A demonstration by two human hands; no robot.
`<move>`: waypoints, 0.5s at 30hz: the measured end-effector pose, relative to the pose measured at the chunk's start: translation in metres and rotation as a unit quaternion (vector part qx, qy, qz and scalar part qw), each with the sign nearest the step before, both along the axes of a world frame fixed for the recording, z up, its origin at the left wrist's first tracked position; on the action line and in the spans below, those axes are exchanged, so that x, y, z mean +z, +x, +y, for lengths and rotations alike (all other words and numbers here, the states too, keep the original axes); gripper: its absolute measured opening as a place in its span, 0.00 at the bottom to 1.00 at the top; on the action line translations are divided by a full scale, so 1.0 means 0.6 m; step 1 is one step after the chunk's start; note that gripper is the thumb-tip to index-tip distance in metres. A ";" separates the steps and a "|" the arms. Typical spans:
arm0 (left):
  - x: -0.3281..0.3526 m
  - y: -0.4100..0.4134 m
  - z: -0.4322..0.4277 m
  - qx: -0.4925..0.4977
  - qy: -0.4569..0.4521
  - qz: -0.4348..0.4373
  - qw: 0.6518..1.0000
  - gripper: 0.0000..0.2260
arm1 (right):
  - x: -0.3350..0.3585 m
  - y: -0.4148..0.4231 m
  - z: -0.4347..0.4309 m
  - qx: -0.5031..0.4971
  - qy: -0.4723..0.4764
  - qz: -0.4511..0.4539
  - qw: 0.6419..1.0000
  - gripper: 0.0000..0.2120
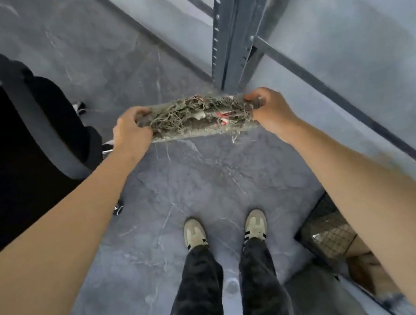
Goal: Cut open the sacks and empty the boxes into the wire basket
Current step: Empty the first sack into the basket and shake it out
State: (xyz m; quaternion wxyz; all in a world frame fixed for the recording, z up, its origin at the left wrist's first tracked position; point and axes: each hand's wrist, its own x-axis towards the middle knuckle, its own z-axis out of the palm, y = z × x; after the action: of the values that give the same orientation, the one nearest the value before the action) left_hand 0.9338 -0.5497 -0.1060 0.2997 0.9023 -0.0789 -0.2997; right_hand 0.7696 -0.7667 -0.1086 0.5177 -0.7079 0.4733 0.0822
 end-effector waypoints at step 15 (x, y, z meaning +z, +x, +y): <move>-0.480 -0.056 0.004 0.011 0.087 0.030 0.996 0.16 | -0.521 -0.023 0.015 -0.054 -0.041 0.100 0.993 0.16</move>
State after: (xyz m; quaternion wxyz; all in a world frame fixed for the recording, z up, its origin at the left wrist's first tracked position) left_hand 0.9001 -0.5474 -0.3943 0.2256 0.9165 -0.0333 -0.3288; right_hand 0.7560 -0.7579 -0.4213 0.4422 -0.6900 0.5634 0.1047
